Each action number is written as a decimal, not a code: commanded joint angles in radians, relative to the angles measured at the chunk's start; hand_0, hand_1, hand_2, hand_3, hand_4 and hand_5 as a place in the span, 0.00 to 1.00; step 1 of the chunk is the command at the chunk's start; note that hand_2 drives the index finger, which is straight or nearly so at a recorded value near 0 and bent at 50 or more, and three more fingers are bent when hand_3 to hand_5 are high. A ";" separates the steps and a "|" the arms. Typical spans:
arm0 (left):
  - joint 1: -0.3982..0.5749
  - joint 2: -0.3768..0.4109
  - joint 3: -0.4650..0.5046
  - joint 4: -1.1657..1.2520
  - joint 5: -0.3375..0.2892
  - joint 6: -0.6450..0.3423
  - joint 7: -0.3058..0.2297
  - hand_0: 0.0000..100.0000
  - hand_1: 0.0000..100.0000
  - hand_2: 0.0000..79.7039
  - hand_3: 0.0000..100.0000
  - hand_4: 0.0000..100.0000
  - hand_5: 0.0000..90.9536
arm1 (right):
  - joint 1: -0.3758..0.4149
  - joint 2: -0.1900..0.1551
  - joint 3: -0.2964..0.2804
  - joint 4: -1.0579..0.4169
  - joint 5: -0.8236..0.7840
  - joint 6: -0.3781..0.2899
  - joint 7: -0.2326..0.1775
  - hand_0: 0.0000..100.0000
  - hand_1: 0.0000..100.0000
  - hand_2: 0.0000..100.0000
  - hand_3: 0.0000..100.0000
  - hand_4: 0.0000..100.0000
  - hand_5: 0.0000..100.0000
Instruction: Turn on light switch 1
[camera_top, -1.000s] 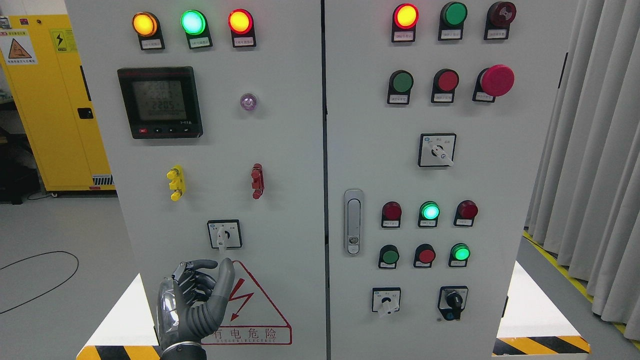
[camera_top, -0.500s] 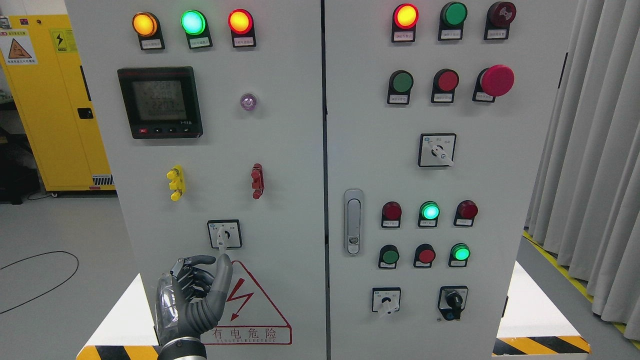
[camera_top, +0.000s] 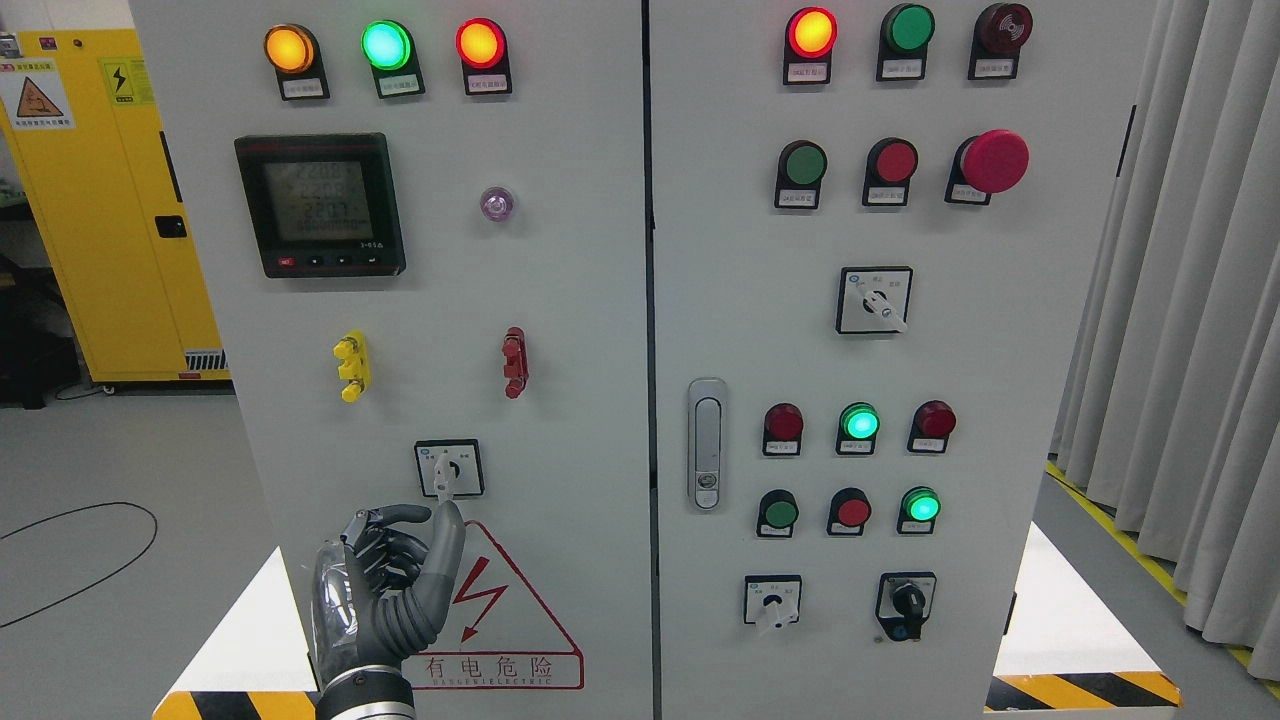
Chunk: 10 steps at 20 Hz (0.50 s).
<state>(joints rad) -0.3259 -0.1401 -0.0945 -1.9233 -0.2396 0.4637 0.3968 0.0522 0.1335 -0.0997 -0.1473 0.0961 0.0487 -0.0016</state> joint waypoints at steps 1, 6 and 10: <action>-0.016 -0.004 0.001 0.015 -0.001 0.009 0.000 0.29 0.63 0.63 0.86 0.87 0.85 | 0.000 0.000 0.000 0.000 0.001 0.000 0.000 0.00 0.50 0.04 0.00 0.00 0.00; -0.022 -0.004 -0.001 0.018 -0.001 0.010 0.000 0.29 0.63 0.63 0.86 0.87 0.85 | 0.000 0.000 0.000 0.000 0.001 0.000 0.000 0.00 0.50 0.04 0.00 0.00 0.00; -0.027 -0.004 -0.001 0.020 -0.001 0.021 -0.001 0.29 0.63 0.63 0.86 0.87 0.85 | 0.000 0.000 0.000 0.000 0.001 0.000 0.000 0.00 0.50 0.04 0.00 0.00 0.00</action>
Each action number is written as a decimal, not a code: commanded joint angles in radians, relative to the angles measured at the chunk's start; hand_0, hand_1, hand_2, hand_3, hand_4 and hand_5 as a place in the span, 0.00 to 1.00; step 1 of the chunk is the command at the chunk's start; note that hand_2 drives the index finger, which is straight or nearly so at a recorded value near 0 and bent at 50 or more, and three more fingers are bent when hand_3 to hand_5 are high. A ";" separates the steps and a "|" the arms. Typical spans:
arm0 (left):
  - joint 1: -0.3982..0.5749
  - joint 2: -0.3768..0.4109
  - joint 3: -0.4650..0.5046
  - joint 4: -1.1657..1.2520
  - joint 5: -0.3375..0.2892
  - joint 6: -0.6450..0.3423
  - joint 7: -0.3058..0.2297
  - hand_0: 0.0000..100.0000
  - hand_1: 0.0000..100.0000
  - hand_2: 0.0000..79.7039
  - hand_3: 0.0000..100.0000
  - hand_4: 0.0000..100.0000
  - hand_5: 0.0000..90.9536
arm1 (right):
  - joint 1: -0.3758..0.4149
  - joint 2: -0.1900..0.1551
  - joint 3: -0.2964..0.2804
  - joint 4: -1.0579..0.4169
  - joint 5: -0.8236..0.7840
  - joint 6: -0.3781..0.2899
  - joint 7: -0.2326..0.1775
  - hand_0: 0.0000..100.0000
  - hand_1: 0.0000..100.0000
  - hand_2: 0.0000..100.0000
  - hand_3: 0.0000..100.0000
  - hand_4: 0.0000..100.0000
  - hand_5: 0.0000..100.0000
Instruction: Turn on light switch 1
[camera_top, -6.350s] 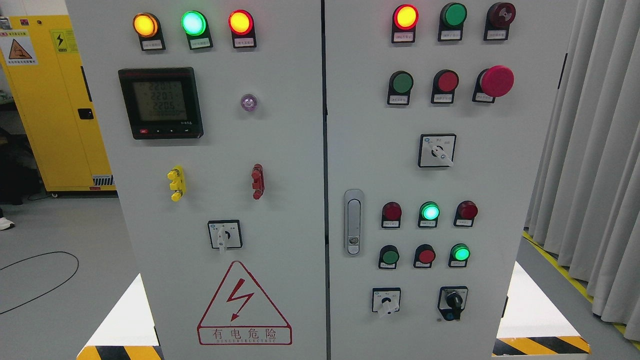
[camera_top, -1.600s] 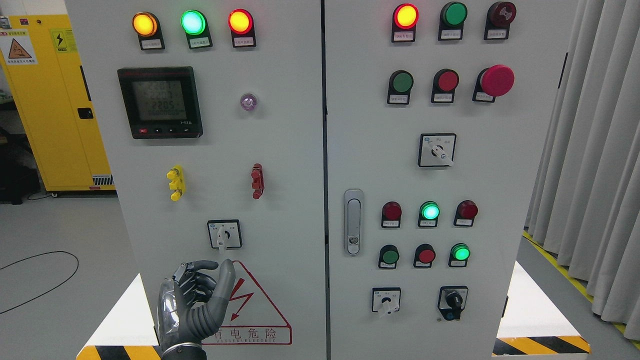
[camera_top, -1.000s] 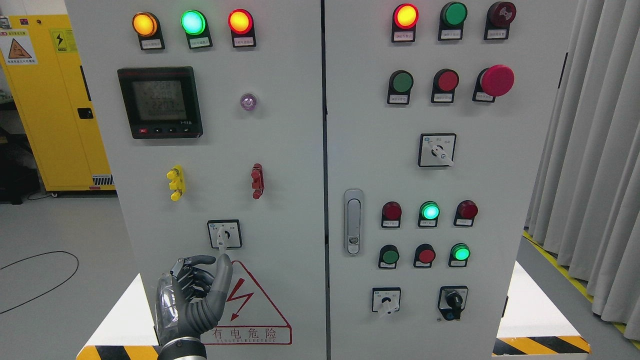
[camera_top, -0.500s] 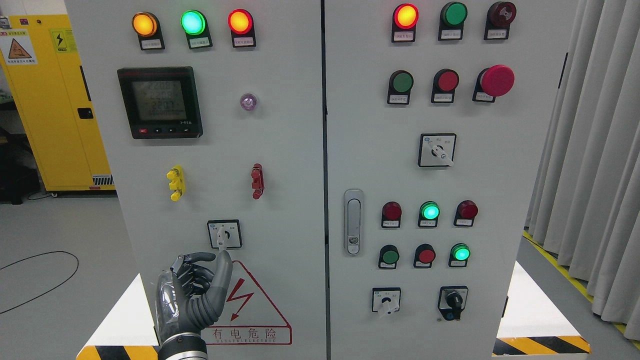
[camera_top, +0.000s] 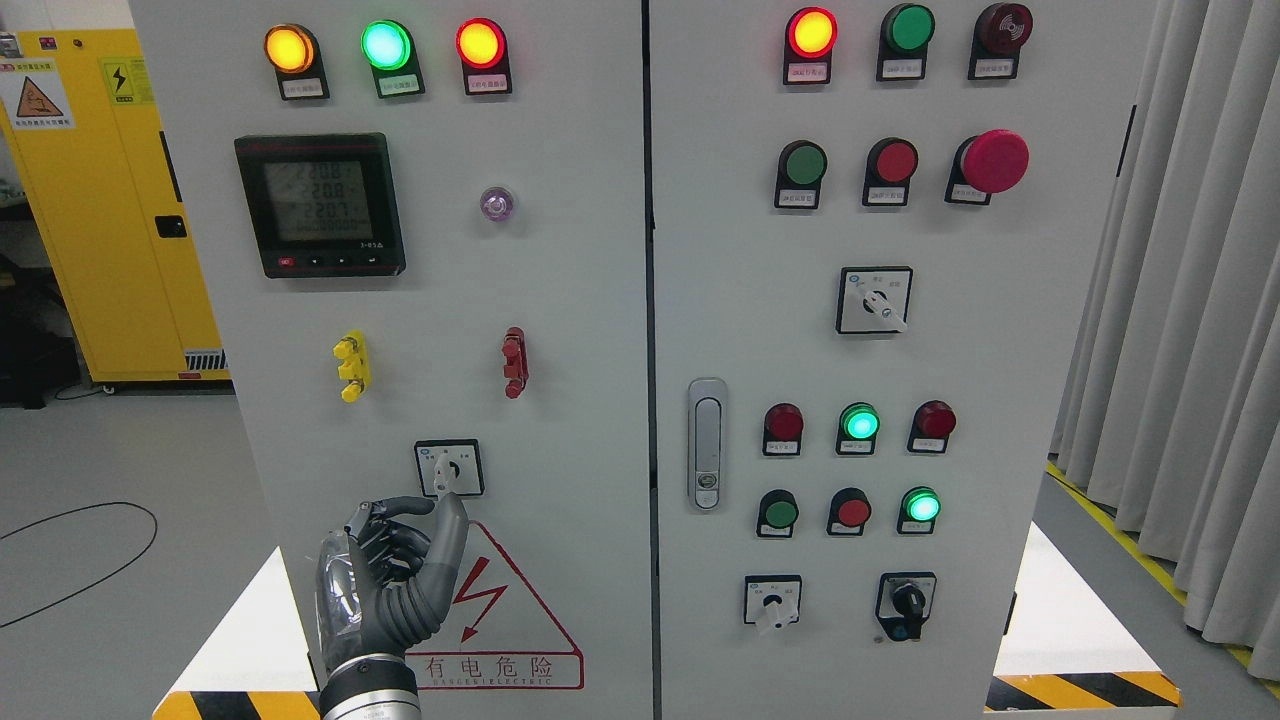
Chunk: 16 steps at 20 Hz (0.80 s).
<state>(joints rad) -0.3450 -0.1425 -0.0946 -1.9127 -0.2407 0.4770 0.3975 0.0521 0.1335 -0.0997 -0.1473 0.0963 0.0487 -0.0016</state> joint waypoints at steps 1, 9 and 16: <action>-0.011 -0.002 -0.001 0.009 0.000 0.009 -0.002 0.29 0.63 0.63 0.86 0.87 0.85 | 0.000 0.000 0.000 0.000 -0.001 0.000 0.000 0.00 0.50 0.04 0.00 0.00 0.00; -0.025 -0.003 -0.001 0.012 0.000 0.015 -0.002 0.29 0.63 0.64 0.86 0.87 0.85 | 0.000 0.000 0.000 0.000 0.000 0.000 0.000 0.00 0.50 0.04 0.00 0.00 0.00; -0.032 -0.006 0.001 0.017 0.000 0.025 -0.002 0.29 0.63 0.64 0.86 0.87 0.85 | 0.000 0.000 0.000 0.000 0.000 0.000 0.000 0.00 0.50 0.04 0.00 0.00 0.00</action>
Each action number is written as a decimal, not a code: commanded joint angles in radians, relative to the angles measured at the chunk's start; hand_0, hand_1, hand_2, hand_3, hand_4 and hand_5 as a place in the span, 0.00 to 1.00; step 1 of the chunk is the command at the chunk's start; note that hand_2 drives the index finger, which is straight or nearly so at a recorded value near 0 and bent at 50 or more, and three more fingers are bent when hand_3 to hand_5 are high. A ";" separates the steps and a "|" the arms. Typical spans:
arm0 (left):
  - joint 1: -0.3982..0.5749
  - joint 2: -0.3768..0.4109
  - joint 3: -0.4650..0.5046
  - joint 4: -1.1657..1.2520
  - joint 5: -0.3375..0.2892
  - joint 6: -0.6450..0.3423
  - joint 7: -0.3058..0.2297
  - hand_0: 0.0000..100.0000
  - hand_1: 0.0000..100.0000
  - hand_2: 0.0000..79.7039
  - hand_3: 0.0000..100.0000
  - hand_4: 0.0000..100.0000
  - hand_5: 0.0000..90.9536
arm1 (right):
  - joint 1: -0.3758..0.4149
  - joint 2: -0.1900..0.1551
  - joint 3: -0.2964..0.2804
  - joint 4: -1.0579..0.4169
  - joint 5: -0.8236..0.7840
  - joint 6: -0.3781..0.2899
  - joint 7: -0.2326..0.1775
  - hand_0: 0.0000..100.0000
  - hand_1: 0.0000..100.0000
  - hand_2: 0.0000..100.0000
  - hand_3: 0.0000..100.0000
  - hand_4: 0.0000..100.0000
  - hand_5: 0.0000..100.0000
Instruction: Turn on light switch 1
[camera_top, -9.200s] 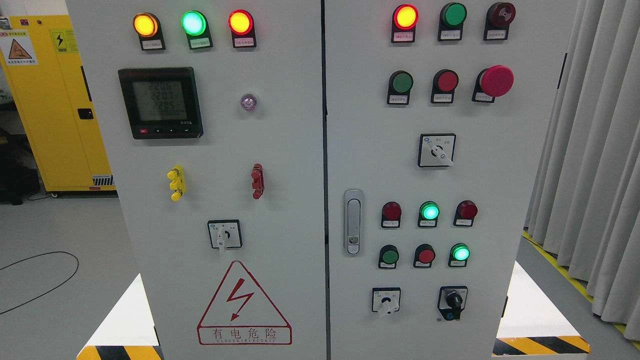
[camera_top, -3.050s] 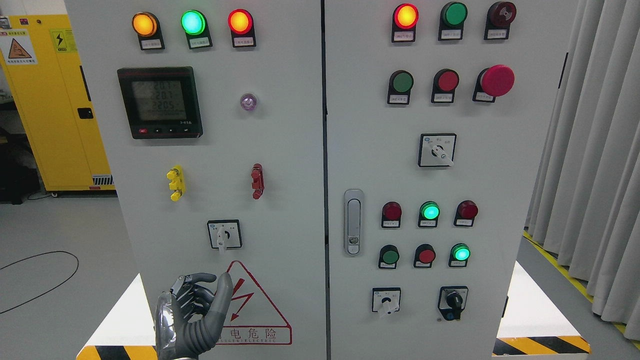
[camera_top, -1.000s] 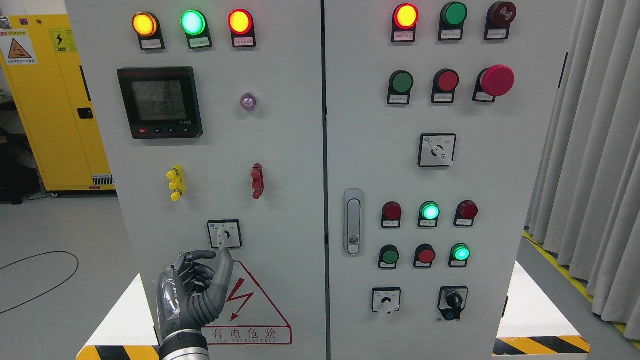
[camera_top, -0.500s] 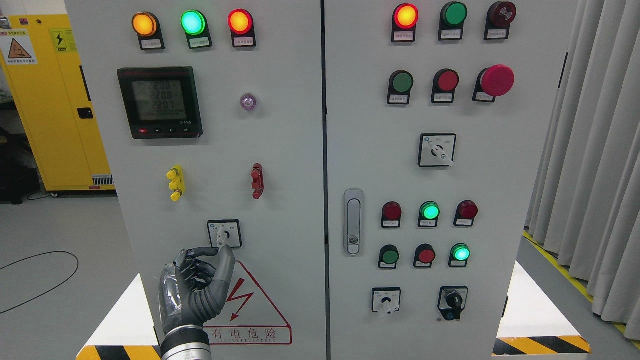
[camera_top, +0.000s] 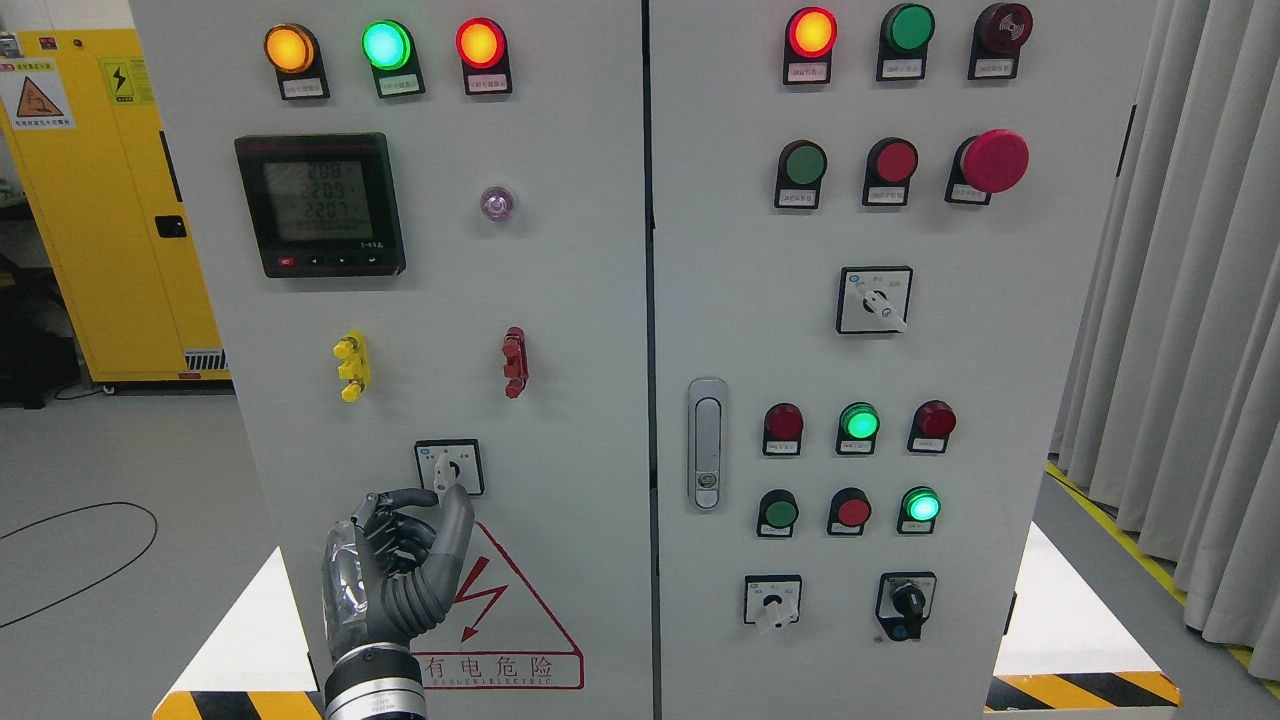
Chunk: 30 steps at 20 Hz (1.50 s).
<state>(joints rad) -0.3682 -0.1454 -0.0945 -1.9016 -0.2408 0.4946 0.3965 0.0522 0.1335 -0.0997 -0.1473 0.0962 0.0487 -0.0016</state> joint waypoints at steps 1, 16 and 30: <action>-0.011 -0.003 0.001 0.007 0.000 0.009 -0.001 0.29 0.63 0.64 0.86 0.87 0.85 | 0.000 0.000 0.000 0.000 0.000 0.000 0.000 0.00 0.50 0.04 0.00 0.00 0.00; -0.023 -0.005 0.002 0.006 0.000 0.016 -0.001 0.30 0.61 0.67 0.87 0.87 0.85 | 0.000 0.000 0.000 0.000 -0.001 0.000 0.000 0.00 0.50 0.04 0.00 0.00 0.00; -0.031 -0.005 0.002 0.006 0.000 0.039 -0.001 0.32 0.62 0.68 0.88 0.88 0.86 | 0.000 0.000 0.000 0.000 0.000 0.000 0.000 0.00 0.50 0.04 0.00 0.00 0.00</action>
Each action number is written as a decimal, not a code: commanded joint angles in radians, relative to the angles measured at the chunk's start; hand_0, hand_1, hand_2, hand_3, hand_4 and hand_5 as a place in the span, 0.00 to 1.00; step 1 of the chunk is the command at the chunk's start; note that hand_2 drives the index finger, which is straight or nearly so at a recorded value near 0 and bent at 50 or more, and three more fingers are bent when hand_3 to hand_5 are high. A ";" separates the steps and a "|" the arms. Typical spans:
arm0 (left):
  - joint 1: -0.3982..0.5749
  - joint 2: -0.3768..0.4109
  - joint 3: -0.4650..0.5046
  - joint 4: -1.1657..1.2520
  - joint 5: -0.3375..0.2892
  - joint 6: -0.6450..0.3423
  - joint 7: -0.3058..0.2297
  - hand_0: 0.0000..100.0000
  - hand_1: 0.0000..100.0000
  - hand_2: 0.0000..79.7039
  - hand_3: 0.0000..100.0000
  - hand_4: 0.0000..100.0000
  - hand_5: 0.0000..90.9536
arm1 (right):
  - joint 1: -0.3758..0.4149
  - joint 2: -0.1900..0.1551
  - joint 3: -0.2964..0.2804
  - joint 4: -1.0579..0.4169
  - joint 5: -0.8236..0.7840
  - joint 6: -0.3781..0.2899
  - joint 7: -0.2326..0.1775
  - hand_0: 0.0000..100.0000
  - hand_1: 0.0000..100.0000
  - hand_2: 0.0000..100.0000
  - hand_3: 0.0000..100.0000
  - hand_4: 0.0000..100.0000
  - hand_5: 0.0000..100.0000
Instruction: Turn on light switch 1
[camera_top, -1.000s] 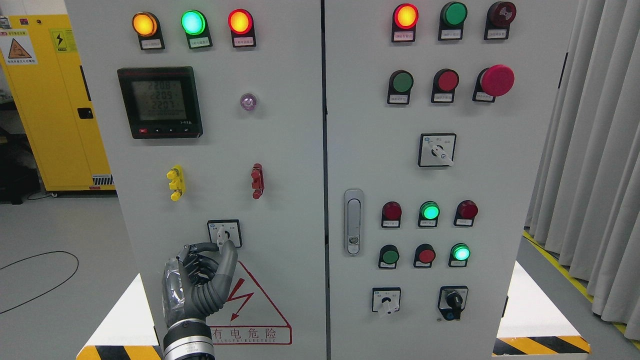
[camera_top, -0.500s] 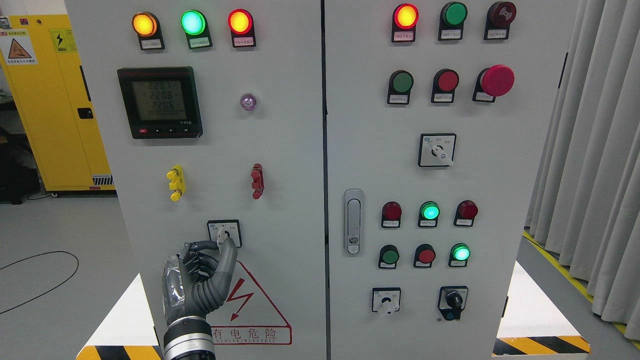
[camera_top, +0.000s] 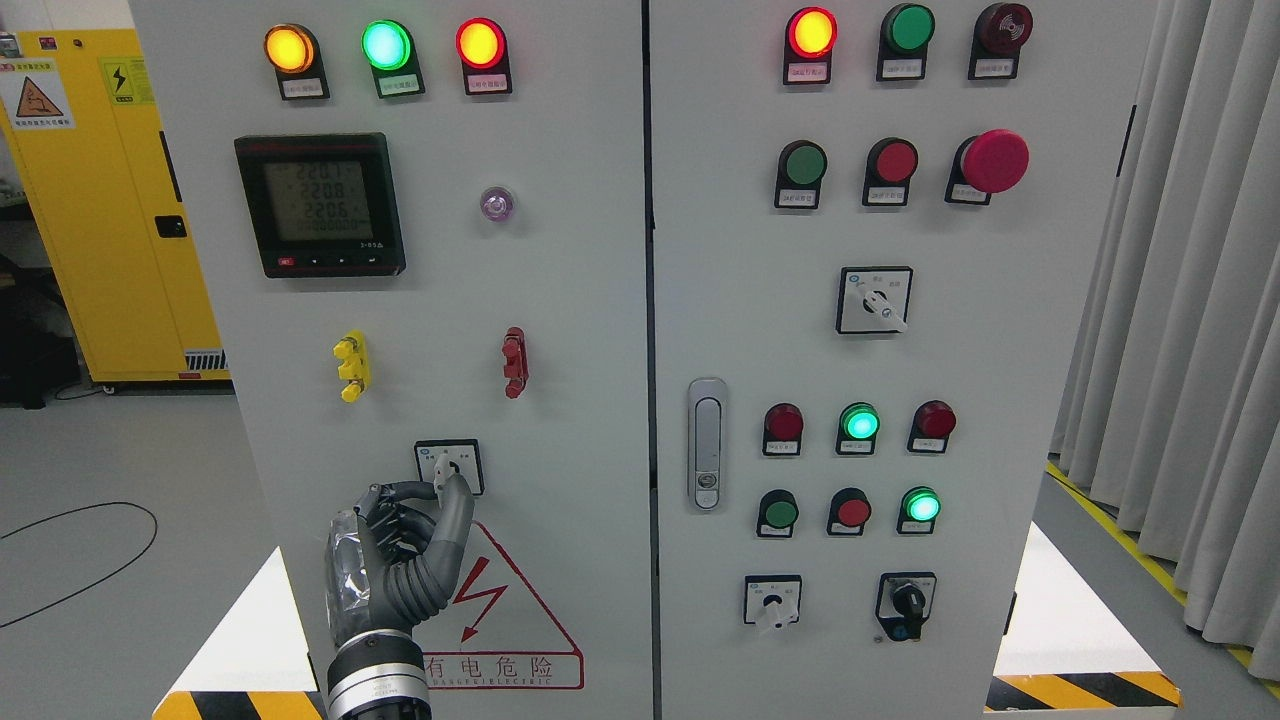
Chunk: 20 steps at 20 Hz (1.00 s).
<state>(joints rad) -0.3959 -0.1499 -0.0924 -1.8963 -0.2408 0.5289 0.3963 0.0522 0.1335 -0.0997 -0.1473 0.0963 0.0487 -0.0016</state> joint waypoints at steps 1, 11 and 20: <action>-0.003 0.000 0.000 0.000 0.000 0.006 -0.001 0.33 0.62 0.68 0.88 0.88 0.86 | 0.000 0.000 0.000 0.000 0.000 0.000 0.000 0.00 0.50 0.04 0.00 0.00 0.00; -0.009 0.000 0.000 0.002 0.000 0.009 -0.001 0.37 0.62 0.71 0.88 0.88 0.87 | 0.000 0.000 0.000 0.000 -0.001 0.000 0.000 0.00 0.50 0.04 0.00 0.00 0.00; -0.015 0.000 0.000 0.002 0.002 0.017 -0.001 0.39 0.63 0.71 0.89 0.88 0.87 | 0.000 0.000 0.000 0.000 0.000 0.000 0.000 0.00 0.50 0.04 0.00 0.00 0.00</action>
<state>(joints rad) -0.4057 -0.1502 -0.0921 -1.8953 -0.2399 0.5449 0.3963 0.0522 0.1335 -0.0997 -0.1473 0.0963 0.0487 -0.0016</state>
